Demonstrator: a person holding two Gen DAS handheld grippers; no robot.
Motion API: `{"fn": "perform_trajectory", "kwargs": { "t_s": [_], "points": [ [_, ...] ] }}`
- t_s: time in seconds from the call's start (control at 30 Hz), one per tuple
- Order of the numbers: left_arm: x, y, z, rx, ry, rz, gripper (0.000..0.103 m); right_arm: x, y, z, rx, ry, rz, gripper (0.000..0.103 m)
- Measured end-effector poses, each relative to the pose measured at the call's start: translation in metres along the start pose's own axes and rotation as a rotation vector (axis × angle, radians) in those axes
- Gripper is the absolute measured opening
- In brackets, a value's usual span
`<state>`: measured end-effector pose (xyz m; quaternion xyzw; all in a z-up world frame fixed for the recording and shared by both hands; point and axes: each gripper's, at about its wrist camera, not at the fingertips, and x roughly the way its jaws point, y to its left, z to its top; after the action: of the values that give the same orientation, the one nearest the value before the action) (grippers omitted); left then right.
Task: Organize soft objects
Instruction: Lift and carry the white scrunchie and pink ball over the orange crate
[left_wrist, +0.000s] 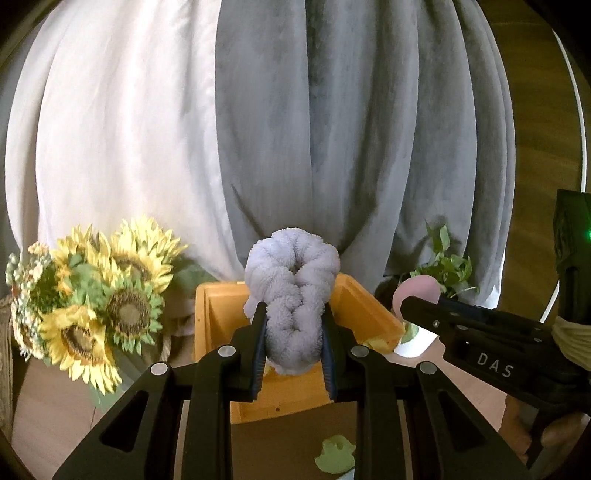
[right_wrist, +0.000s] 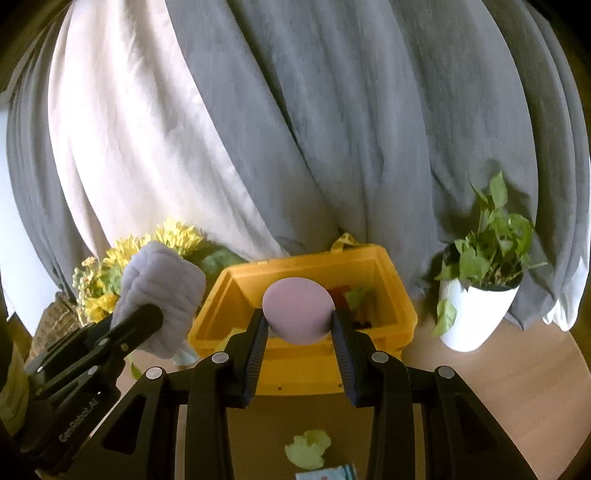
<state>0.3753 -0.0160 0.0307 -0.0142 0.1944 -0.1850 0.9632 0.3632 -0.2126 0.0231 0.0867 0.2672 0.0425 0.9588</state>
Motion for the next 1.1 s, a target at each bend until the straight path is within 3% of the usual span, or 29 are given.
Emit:
{"fn": "perform_trajectory", "kwargs": {
  "t_s": [0.37, 0.8, 1.1],
  "points": [
    [0.032, 0.006, 0.016, -0.007, 0.020, -0.004, 0.025, 0.019, -0.010, 0.020, 0.023, -0.036, -0.026, 0.037],
    [0.082, 0.009, 0.025, 0.007, 0.073, 0.006, 0.025, 0.054, -0.022, 0.035, 0.021, -0.010, -0.068, 0.037],
    [0.127, 0.008, 0.023, 0.010, 0.152, 0.002, 0.026, 0.085, -0.039, 0.040, 0.036, 0.040, -0.100, 0.037]
  ]
}}
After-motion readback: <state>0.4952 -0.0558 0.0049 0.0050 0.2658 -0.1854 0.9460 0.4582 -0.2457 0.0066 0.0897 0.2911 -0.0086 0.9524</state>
